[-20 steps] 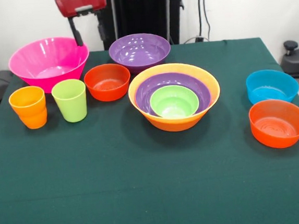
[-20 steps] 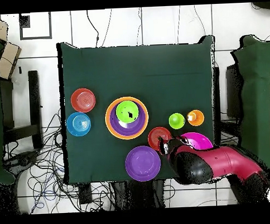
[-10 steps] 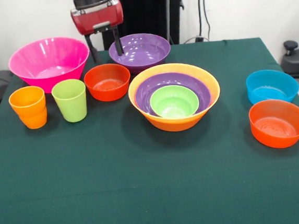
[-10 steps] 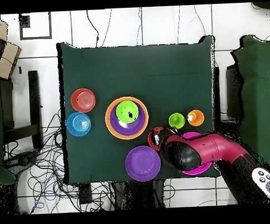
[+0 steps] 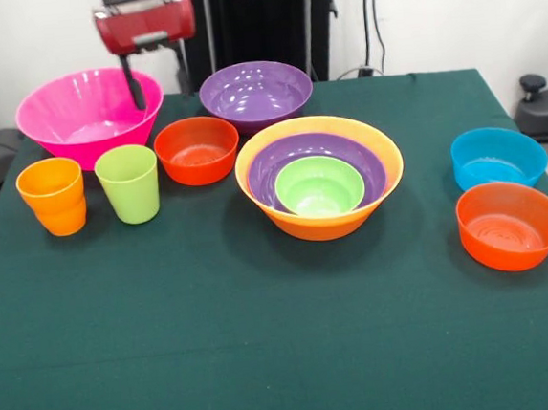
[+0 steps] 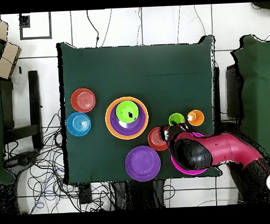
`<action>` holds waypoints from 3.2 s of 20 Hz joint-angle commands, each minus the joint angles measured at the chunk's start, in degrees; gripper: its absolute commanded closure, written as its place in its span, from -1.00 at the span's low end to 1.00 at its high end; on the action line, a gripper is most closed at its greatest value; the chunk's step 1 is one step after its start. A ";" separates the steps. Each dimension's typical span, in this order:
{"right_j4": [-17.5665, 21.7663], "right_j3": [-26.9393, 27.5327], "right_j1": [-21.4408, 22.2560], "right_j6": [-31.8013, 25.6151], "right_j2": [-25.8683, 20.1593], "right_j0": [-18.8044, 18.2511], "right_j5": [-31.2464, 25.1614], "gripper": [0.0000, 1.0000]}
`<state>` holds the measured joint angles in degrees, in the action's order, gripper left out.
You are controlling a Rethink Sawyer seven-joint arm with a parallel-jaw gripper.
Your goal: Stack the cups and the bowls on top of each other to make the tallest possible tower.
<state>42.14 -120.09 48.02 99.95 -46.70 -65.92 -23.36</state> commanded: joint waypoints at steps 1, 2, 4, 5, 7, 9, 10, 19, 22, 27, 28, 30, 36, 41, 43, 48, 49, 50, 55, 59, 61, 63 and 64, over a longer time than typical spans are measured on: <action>-5.92 -1.59 11.34 -9.48 -4.42 -1.11 -9.97 -1.00; -7.09 -1.91 12.84 -9.84 -4.93 -1.26 -10.74 -1.00; -8.11 -2.12 13.97 -10.15 -5.42 -1.39 -11.53 -1.00; -8.17 -2.03 14.00 -10.10 -5.42 -1.33 -11.65 -1.00; -7.04 -1.27 12.69 -9.07 -4.65 -0.32 -11.29 -1.00; -5.49 -0.63 11.09 -8.02 -3.64 0.59 -10.31 -1.00; -4.38 -0.39 10.26 -7.35 -3.00 1.18 -9.58 -1.00; 10.31 4.46 2.67 1.47 8.51 8.81 -3.88 -1.00; 10.83 5.05 1.59 1.78 9.48 9.40 -3.59 -1.00; 11.78 6.49 -1.29 0.78 10.51 9.71 -3.11 -1.00; 11.69 6.46 -1.49 0.30 10.49 9.34 -3.20 -1.00; 11.27 6.45 -1.65 -0.47 10.29 8.91 -3.42 -1.00; 11.67 6.36 -1.95 -0.86 11.03 9.17 -2.82 -1.00; 11.59 5.84 -1.65 -0.18 11.50 9.79 -2.27 -1.00; 11.31 5.91 -1.53 0.05 11.59 10.09 -2.49 -1.00; 9.10 5.01 0.08 -1.46 10.22 8.85 -3.64 -1.00; 8.94 4.91 0.23 -1.30 10.22 9.05 -3.78 -1.00; 8.88 4.91 0.41 -1.02 10.32 9.30 -3.84 -1.00; 12.00 6.15 -1.39 2.04 12.87 11.17 -1.55 -1.00; 13.89 7.32 -3.13 3.84 15.33 12.74 0.71 -1.00; 13.57 7.43 -3.10 3.91 15.89 13.20 1.00 -1.00; 13.34 7.52 -3.14 4.12 16.44 13.74 1.27 -1.00; 13.28 7.55 -3.19 4.30 16.71 14.05 1.40 -1.00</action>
<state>50.72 -115.28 47.24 99.95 -33.89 -55.17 -24.96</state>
